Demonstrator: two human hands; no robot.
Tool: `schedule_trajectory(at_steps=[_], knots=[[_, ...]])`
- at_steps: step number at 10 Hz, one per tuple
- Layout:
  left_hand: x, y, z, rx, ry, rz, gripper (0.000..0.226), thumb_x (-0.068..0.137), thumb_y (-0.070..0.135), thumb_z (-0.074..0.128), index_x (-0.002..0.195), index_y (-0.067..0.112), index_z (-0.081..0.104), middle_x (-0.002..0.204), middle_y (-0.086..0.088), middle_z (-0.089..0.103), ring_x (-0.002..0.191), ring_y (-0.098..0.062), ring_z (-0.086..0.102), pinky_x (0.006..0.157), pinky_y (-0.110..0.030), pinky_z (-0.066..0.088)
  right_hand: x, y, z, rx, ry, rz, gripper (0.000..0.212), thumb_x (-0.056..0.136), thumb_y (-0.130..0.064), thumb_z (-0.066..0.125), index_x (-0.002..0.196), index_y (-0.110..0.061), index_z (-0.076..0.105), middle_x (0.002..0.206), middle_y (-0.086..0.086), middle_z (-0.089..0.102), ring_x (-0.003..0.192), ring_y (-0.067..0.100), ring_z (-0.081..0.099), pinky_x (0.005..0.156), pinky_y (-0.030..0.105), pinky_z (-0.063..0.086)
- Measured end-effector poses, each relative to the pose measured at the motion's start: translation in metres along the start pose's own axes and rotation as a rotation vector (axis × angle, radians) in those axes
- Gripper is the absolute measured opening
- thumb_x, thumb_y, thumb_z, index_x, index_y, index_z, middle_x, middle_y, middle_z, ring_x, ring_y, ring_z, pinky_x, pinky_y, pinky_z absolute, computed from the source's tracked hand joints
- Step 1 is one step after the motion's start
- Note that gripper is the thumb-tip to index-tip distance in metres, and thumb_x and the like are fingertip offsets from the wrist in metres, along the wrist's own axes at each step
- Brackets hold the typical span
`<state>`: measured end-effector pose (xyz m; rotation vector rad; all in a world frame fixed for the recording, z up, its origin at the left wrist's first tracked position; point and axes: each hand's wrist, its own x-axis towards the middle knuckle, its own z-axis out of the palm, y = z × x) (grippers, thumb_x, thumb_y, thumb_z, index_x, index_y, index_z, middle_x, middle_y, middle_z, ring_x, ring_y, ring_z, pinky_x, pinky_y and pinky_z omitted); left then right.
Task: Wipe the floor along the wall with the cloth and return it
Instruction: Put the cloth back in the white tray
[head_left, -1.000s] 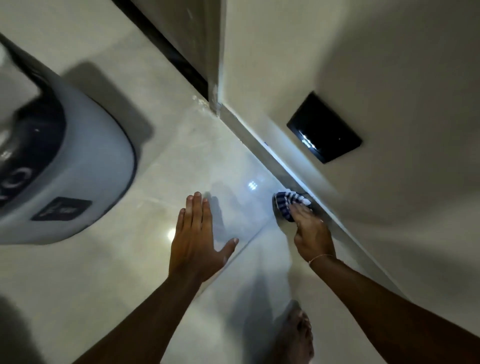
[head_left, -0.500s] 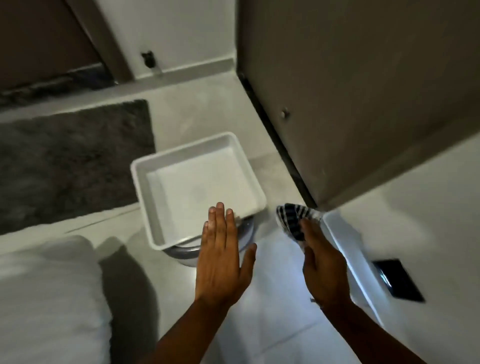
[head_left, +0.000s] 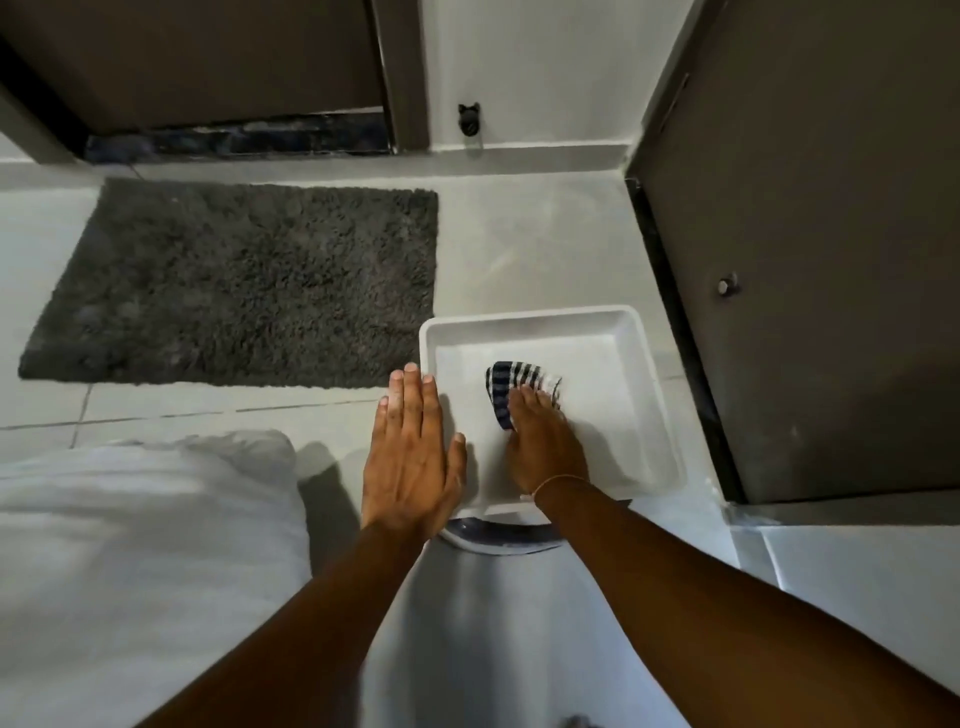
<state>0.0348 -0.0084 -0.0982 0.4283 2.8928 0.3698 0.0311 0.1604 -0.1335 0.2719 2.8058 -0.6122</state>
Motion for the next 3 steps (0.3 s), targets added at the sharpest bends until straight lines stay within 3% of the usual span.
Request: schedule_trajectory(at_steps=[1,2,3], knots=[[-0.009,-0.005,0.007,0.016,-0.040,-0.006,0.078,0.095,0.049,-0.003,0.158,0.003,-0.012,0.167,-0.019,-0.019,0.157,-0.031,-0.016,0.130,-0.045,-0.002,-0.002,0.002,0.013,-0.067,-0.222,-0.013,0.077,0.098,-0.041,0.043,0.154,-0.010,0.001,0.165,0.011,-0.003,0.152,0.030,-0.006,0.124,0.042,0.001],[-0.018,-0.005,0.001,0.023,-0.054,0.007,0.076,0.096,0.048,0.001,0.156,0.004,-0.012,0.166,-0.018,-0.018,0.157,-0.031,-0.014,0.129,-0.044,-0.003,0.004,-0.001,-0.009,-0.003,-0.410,0.013,0.079,0.099,-0.043,0.041,0.154,-0.011,-0.004,0.165,0.009,-0.012,0.151,0.028,-0.013,0.124,0.042,-0.002],[-0.015,-0.006,-0.026,0.062,-0.035,-0.010,0.074,0.097,0.046,0.004,0.156,0.004,-0.012,0.165,-0.017,-0.020,0.156,-0.030,-0.015,0.128,-0.042,-0.006,-0.010,-0.010,-0.063,0.428,-0.263,0.075,0.062,0.101,-0.028,0.046,0.154,-0.016,0.016,0.165,0.007,0.009,0.152,0.024,0.008,0.124,0.038,0.010]])
